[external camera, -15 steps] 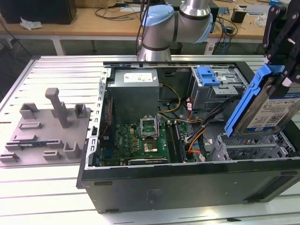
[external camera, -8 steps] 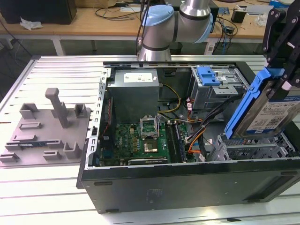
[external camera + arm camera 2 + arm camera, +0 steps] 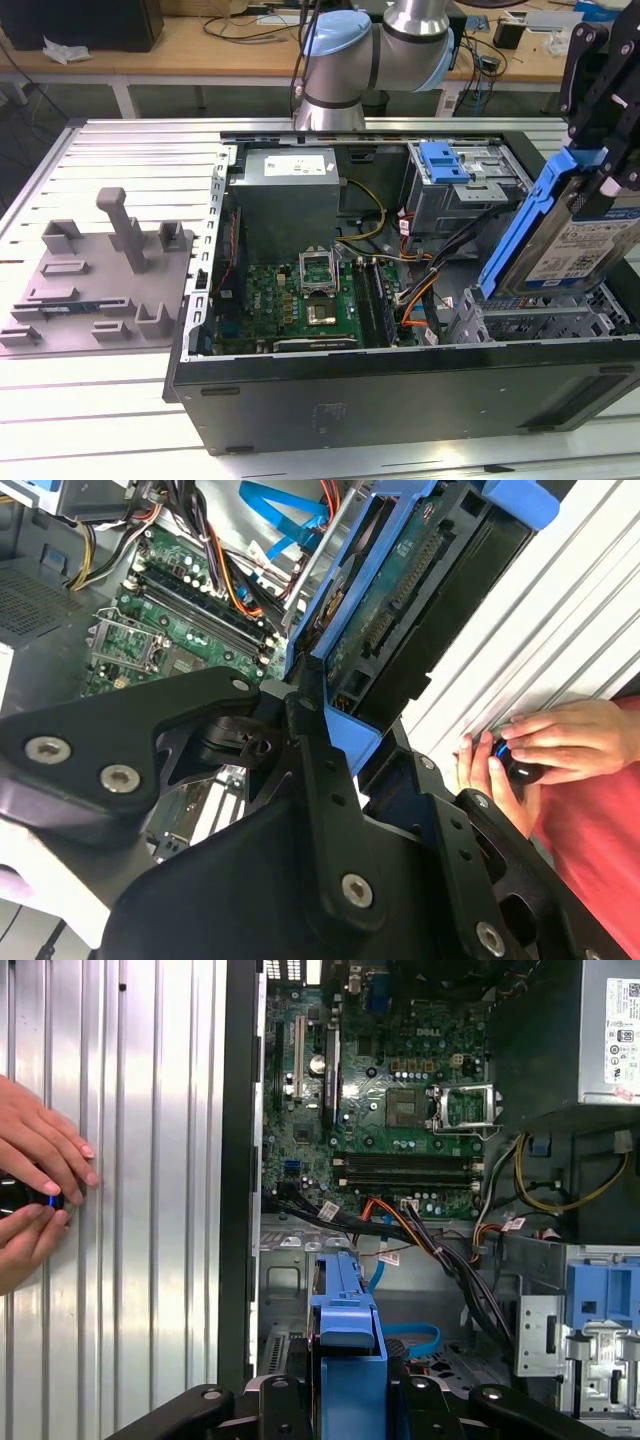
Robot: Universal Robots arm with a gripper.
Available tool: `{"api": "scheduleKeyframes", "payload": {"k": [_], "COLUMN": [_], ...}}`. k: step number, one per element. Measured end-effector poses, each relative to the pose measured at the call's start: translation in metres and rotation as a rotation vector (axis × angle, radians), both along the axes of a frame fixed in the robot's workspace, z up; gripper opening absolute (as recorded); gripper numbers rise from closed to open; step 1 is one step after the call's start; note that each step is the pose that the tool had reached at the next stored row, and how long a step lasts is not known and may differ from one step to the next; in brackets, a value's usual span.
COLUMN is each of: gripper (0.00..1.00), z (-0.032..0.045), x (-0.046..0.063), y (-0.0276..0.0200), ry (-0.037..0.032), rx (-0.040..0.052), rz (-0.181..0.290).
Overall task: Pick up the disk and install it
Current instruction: 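Insert the disk into the insertion slot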
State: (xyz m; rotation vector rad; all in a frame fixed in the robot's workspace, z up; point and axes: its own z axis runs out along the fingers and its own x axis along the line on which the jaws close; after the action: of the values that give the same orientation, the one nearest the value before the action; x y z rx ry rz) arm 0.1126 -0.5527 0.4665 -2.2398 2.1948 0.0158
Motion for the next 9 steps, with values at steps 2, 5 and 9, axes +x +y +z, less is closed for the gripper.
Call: {"api": "scheduleKeyframes", "payload": {"k": [2, 5, 9], "gripper": [0.37, 0.37, 0.37], "z": [-0.0006, -0.0017, -0.003], "x": [0.0, 0.0, 0.0001], "y": [-0.0001, -0.0005, -0.0006], "ry": [0.0, 0.0, 0.0], "rx": [0.0, 0.0, 0.0], "rz": [0.0, 0.0, 0.0]}}
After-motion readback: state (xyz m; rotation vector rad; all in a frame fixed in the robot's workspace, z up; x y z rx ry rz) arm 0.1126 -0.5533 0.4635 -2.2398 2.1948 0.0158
